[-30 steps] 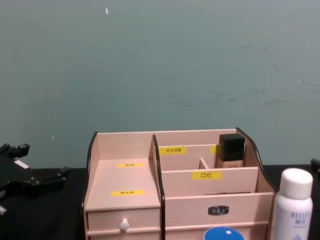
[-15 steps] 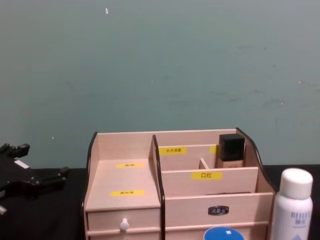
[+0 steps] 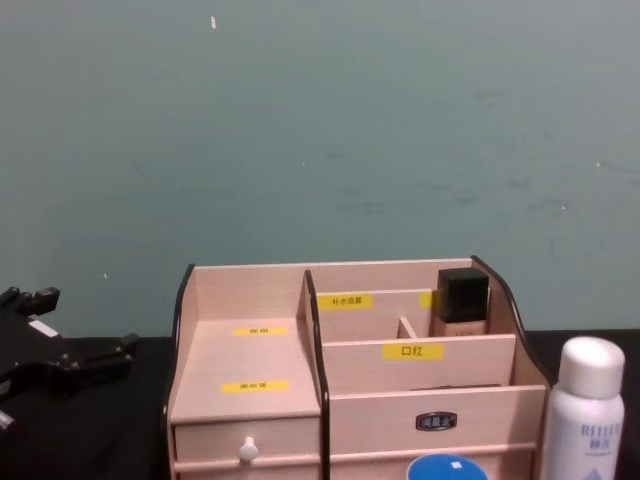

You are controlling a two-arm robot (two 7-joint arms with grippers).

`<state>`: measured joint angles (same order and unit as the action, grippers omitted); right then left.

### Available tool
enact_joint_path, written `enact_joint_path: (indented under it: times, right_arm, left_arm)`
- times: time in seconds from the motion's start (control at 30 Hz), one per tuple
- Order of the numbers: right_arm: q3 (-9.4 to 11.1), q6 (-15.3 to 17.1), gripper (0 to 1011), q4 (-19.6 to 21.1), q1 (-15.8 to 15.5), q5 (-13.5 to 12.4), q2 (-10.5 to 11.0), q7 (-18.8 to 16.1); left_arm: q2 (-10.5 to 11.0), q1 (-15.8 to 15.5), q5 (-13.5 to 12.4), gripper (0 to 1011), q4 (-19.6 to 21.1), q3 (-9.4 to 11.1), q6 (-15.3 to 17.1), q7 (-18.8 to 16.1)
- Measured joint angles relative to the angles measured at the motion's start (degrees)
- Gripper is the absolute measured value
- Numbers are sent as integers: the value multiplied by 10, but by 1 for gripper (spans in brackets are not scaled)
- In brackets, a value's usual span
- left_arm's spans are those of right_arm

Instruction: Pick up the facial cleanser and watermelon frost from the table and place them into the tiered storage box.

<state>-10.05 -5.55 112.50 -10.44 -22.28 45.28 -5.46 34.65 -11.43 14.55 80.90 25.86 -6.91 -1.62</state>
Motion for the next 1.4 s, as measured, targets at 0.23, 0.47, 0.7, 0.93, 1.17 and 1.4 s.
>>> enact_joint_path:
  times: [0.23, 0.47, 0.7, 0.93, 1.17, 1.4]
  right_arm:
    - [8, 15, 1002, 24, -43, -36, 7, -35]
    - [3, 35, 1002, 18, -54, -48, 5, -57]
    - [-15, 60, 1002, -14, -39, -56, -14, -79]
    - [-37, 82, 1003, -56, -11, -56, -40, -99]
    - [-43, 88, 1002, -80, 4, -50, -56, -114]
    - [-43, 90, 1003, -105, 18, -47, -73, -129]
  left_arm:
    - [0, 0, 0, 1010, 0, 0, 0, 0]
    - [0, 0, 0, 1010, 0, 0, 0, 0]
    - [0, 0, 0, 1009, 0, 0, 0, 0]
    - [0, 0, 0, 1010, 0, 0, 0, 0]
    - [0, 0, 0, 1010, 0, 0, 0, 0]
    - [0, 0, 0, 1010, 0, 0, 0, 0]
